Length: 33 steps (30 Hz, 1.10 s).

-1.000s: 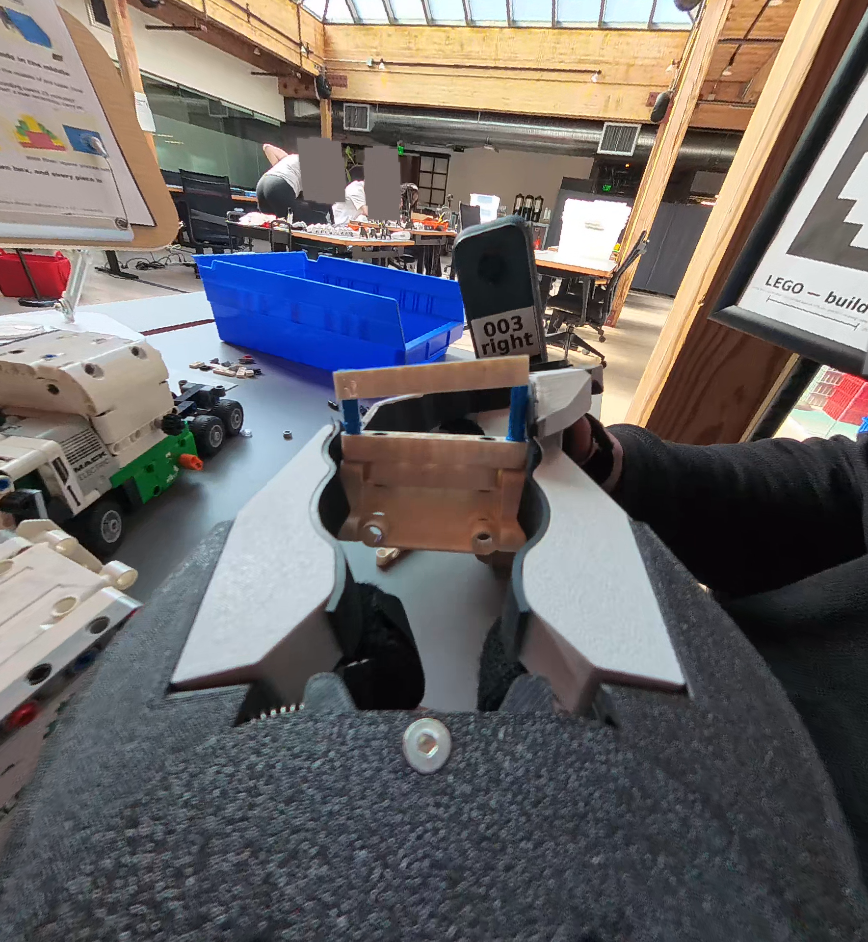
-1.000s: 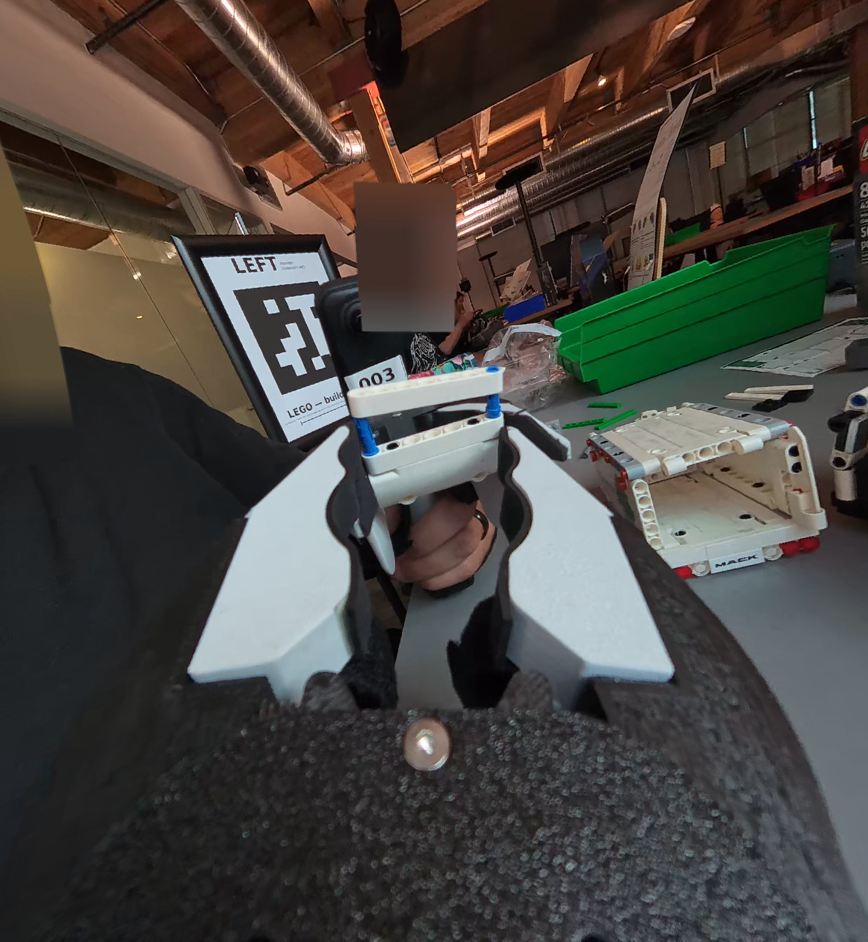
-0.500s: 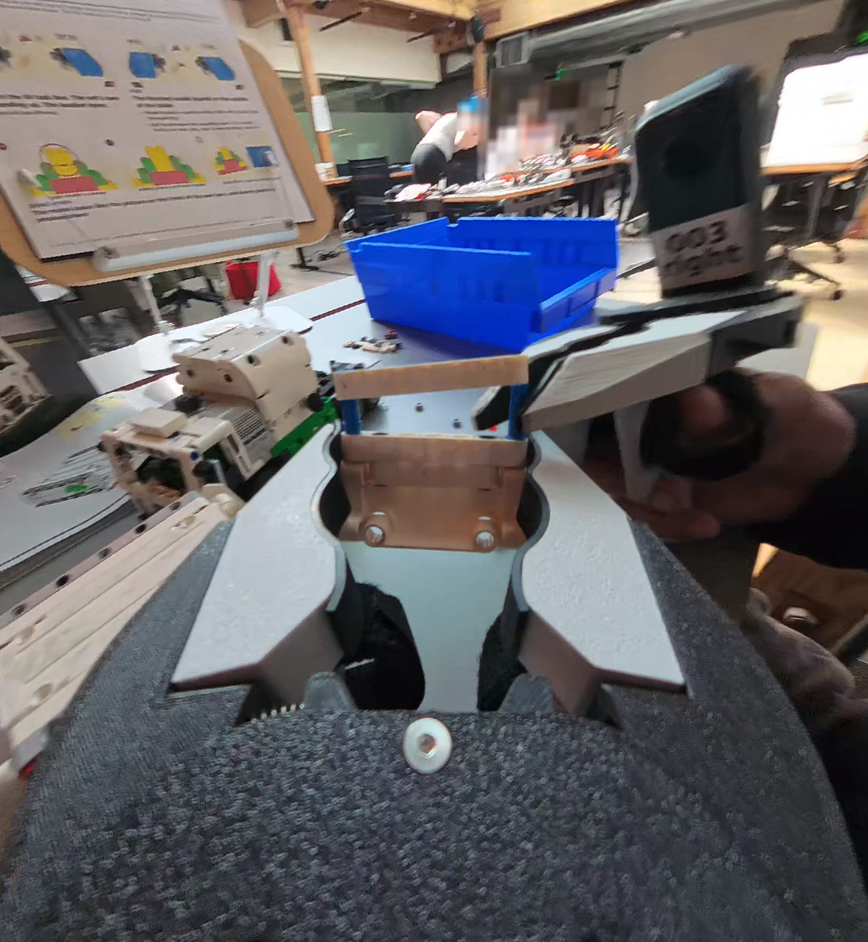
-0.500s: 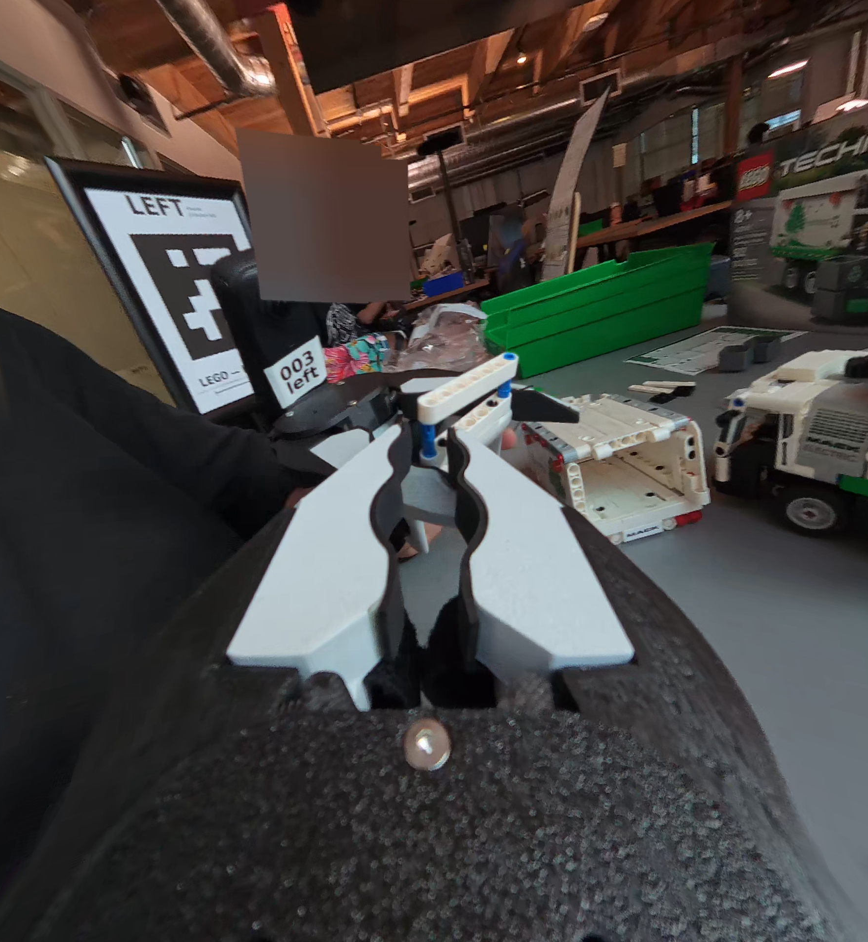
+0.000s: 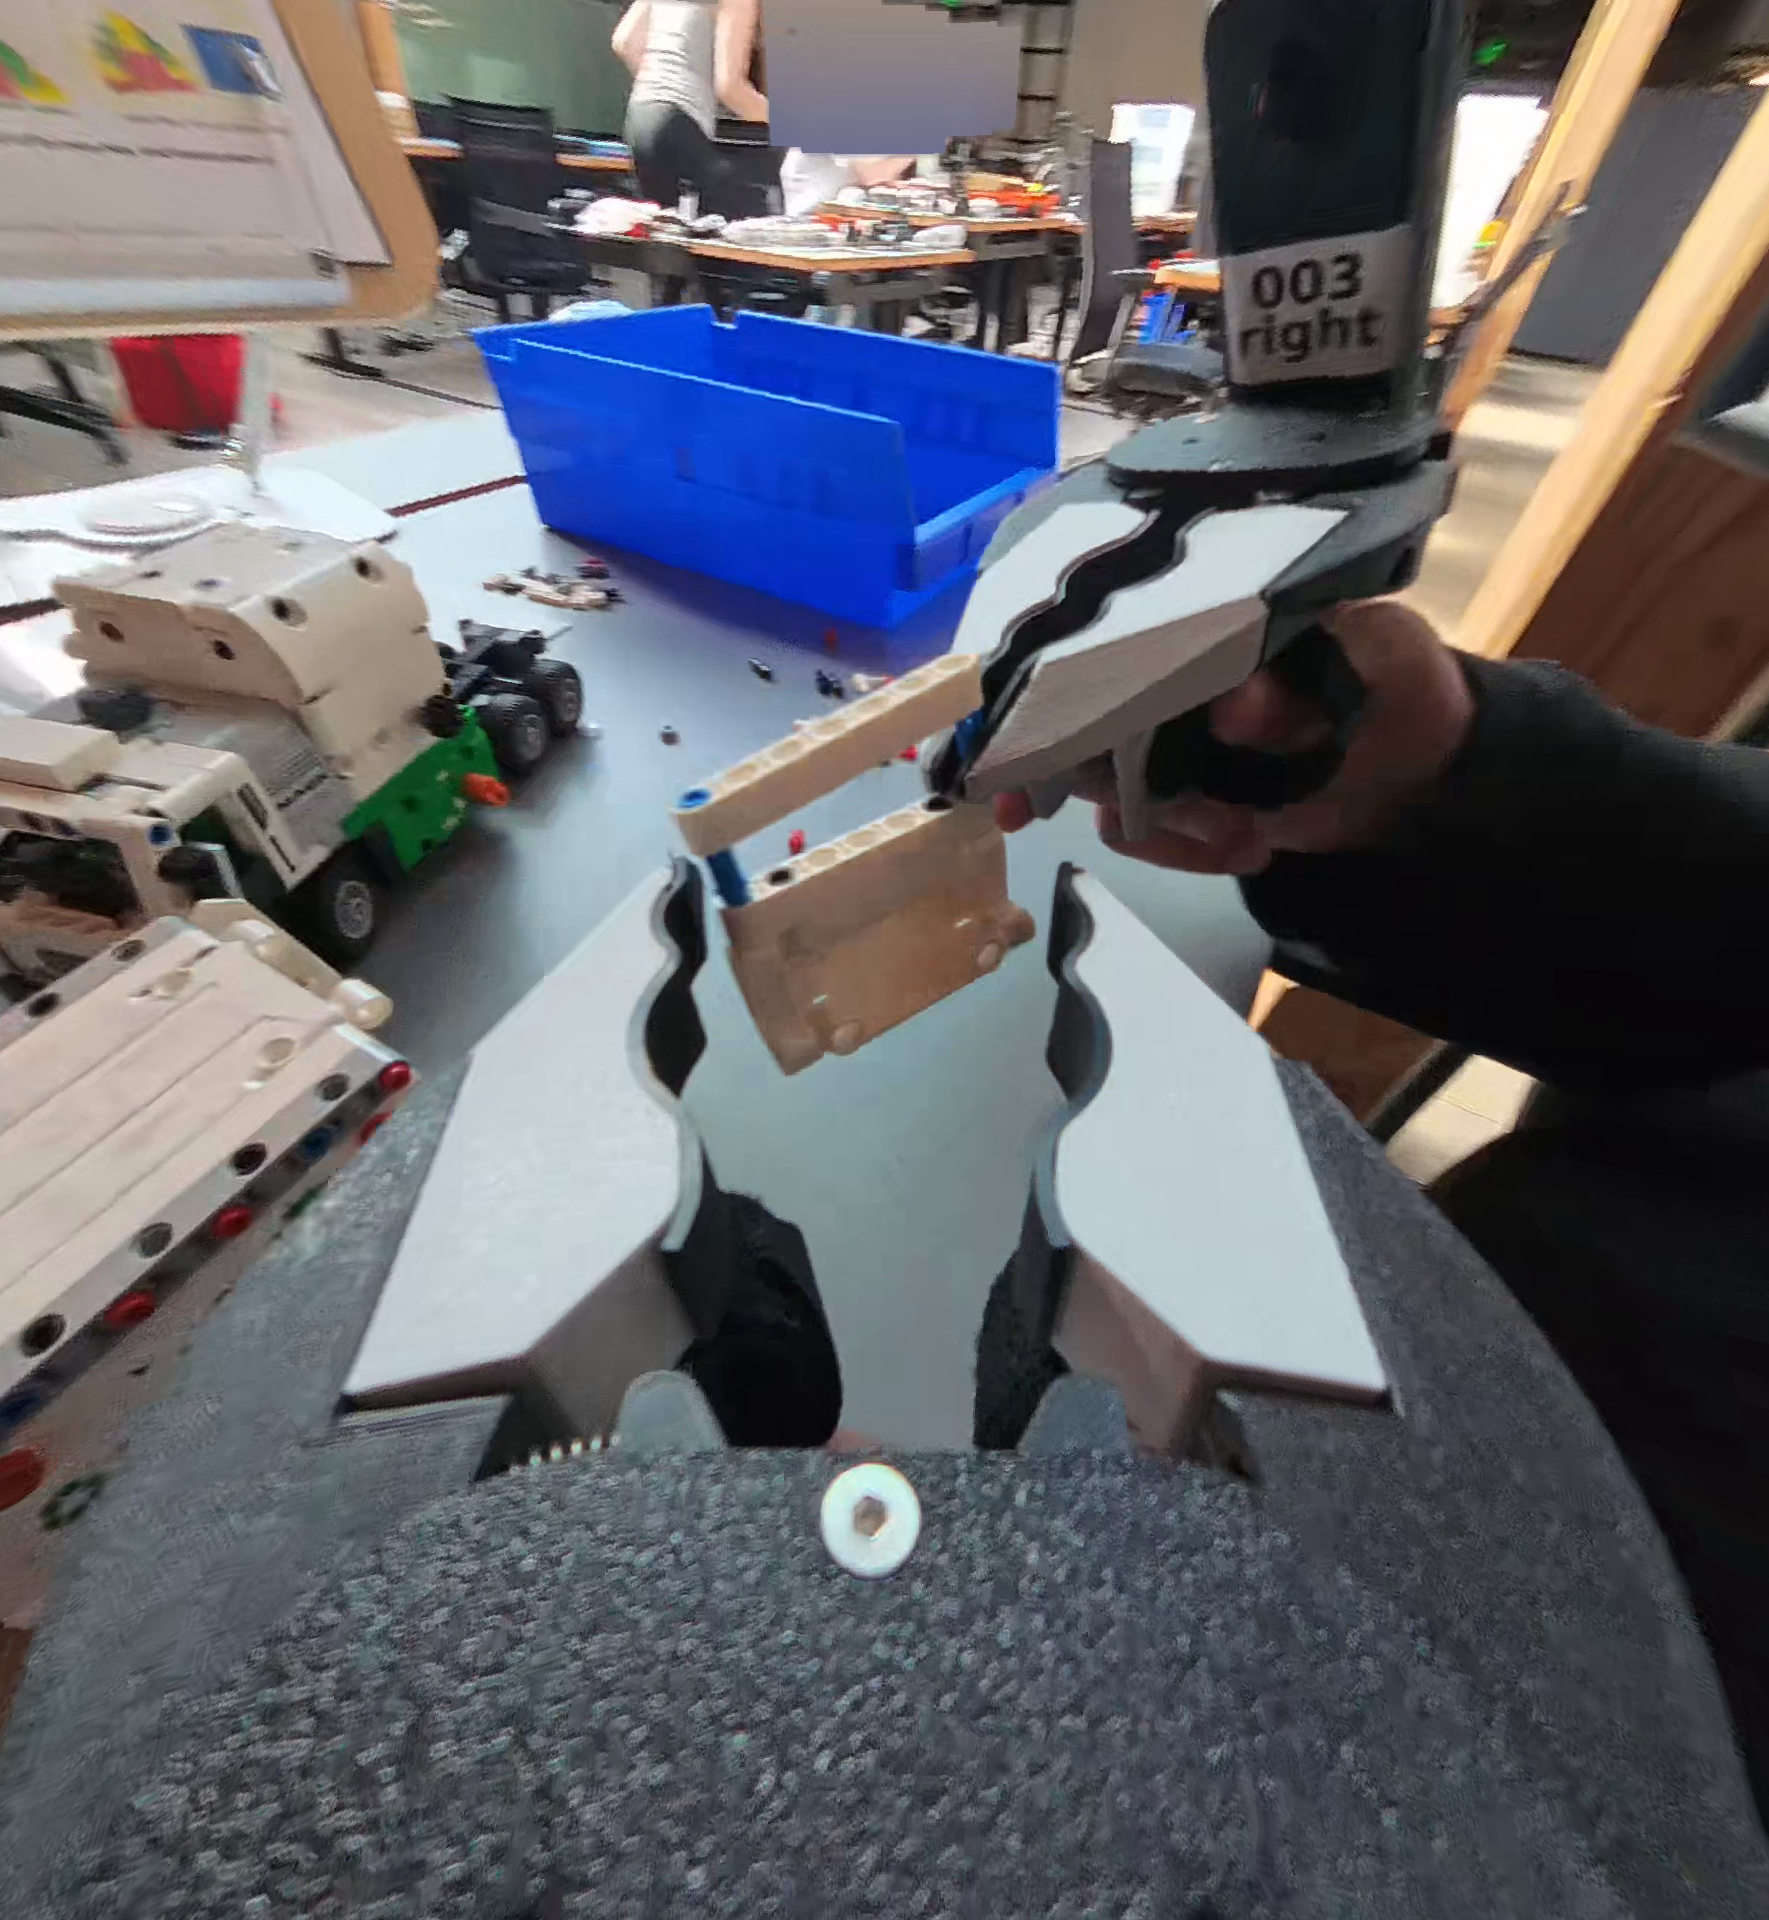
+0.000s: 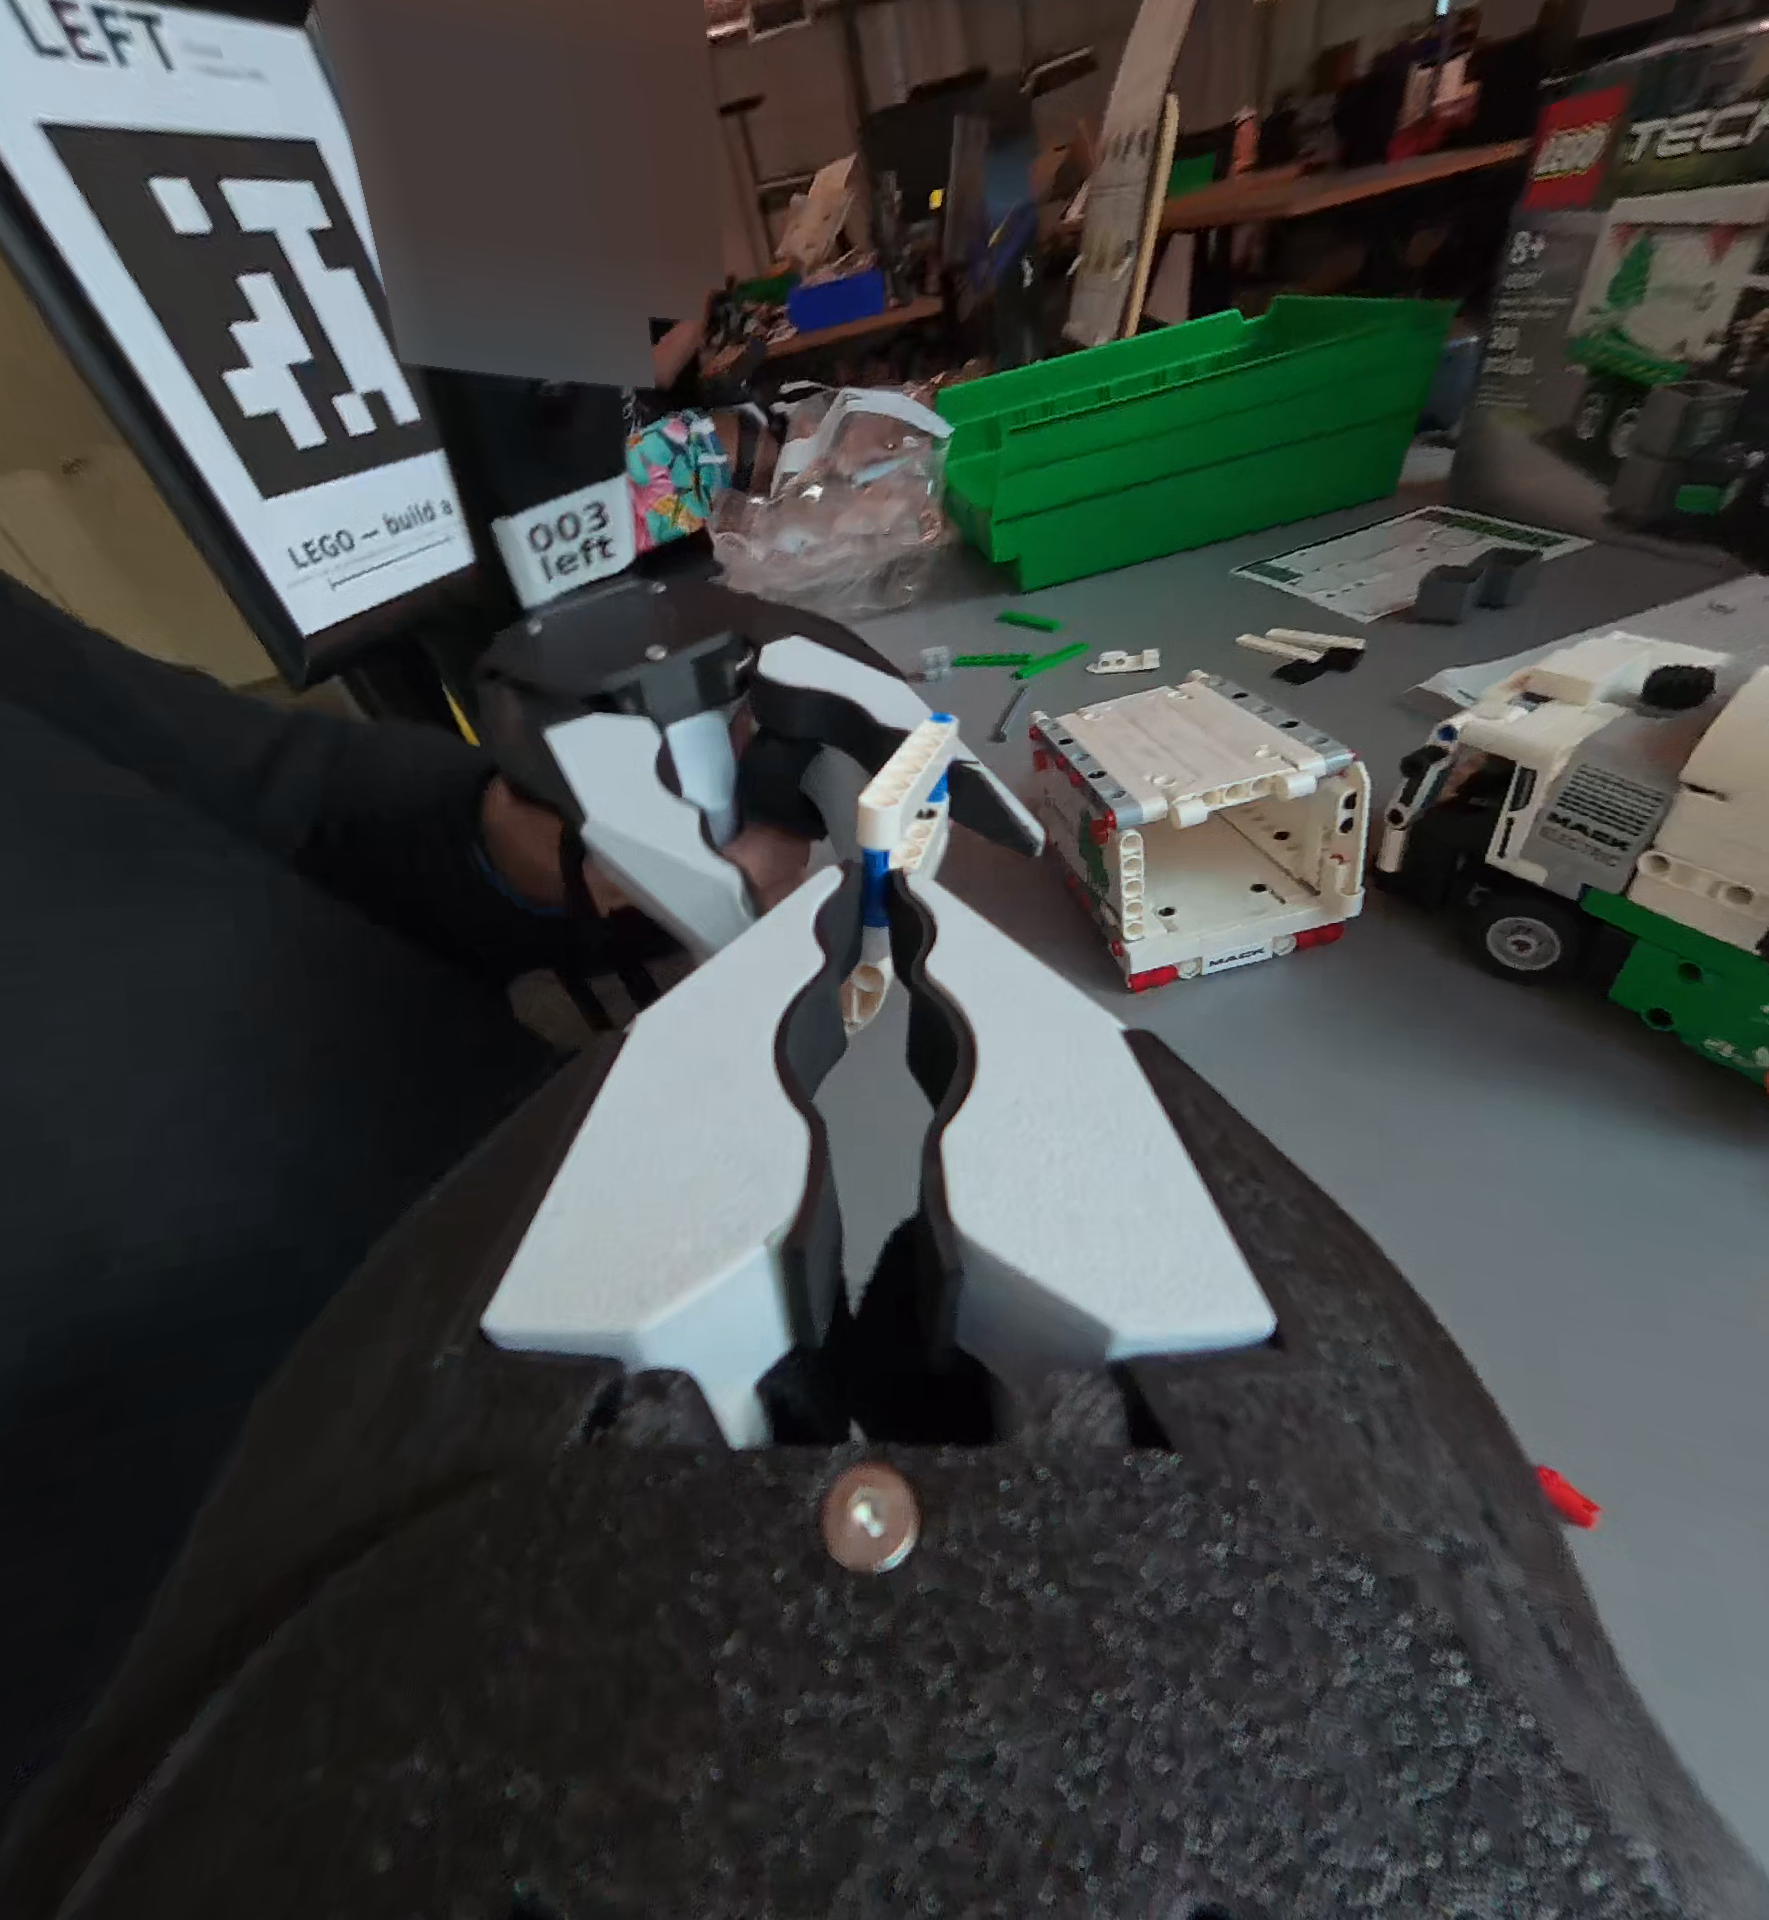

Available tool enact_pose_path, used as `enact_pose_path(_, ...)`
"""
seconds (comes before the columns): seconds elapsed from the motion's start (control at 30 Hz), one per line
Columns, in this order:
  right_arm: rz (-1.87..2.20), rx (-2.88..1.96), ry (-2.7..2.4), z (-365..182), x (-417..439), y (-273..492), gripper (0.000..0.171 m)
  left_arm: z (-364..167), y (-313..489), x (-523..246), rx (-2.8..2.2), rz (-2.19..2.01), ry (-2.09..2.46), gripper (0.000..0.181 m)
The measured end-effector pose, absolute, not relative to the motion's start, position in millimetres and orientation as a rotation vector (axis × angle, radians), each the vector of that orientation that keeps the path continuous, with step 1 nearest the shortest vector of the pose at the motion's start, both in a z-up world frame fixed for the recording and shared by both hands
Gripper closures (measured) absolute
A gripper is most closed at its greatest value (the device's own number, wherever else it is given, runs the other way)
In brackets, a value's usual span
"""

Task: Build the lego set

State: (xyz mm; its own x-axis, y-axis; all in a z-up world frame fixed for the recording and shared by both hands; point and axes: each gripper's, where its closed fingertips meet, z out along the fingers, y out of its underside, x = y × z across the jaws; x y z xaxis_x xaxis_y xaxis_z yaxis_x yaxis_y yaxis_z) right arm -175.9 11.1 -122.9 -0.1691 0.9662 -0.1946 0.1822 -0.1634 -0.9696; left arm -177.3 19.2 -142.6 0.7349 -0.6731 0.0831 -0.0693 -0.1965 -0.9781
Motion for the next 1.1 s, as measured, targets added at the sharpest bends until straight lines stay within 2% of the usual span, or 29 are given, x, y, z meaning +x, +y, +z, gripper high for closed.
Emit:
enact_pose_path(0.03,1.395,-1.363,-1.411,-122,-173,11,0.169,-137,15,-181,-1.694,-0.682,0.608,0.130)
enact_pose_path(0.13,1.505,-1.323,-1.498,-116,-170,-3,0.169,-130,8,-184,-1.689,-0.906,0.646,0.149)
enact_pose_path(0.2,1.530,-1.333,-1.554,-121,-171,-12,0.168,-126,4,-183,-1.658,-1.008,0.671,0.151)
enact_pose_path(0.23,1.529,-1.332,-1.536,-122,-173,-12,0.169,-126,0,-180,-1.644,-1.027,0.711,0.167)
enact_pose_path(0.33,1.507,-1.373,-1.389,-124,-177,5,0.166,-125,2,-183,-1.634,-1.020,0.690,0.178)
enact_pose_path(0.4,1.584,-1.344,-1.248,-121,-177,12,0.145,-117,7,-191,-1.587,-1.090,0.569,0.179)
enact_pose_path(0.57,1.757,-1.369,-1.193,-129,-187,-1,0.146,-114,5,-192,-1.521,-1.233,0.473,0.179)
enact_pose_path(0.63,1.812,-1.377,-1.190,-129,-192,-5,0.163,-117,3,-186,-1.527,-1.236,0.480,0.179)
enact_pose_path(0.73,1.812,-1.446,-1.182,-133,-190,-2,0.166,-124,7,-187,-1.581,-1.177,0.508,0.177)
enact_pose_path(0.77,1.787,-1.496,-1.159,-138,-191,4,0.165,-129,12,-191,-1.607,-1.055,0.549,0.167)
enact_pose_path(0.83,1.766,-1.610,-1.118,-148,-193,13,0.165,-138,19,-201,-1.634,-0.690,0.711,0.136)
enact_pose_path(0.87,1.759,-1.667,-1.103,-152,-193,17,0.165,-140,20,-203,-1.624,-0.508,0.817,0.130)
enact_pose_path(0.97,1.679,-1.734,-1.100,-161,-194,23,0.165,-145,23,-200,-1.600,-0.034,1.091,0.128)
enact_pose_path(1.1,1.587,-1.708,-1.190,-159,-194,12,0.165,-153,26,-188,-1.649,0.112,1.249,0.132)
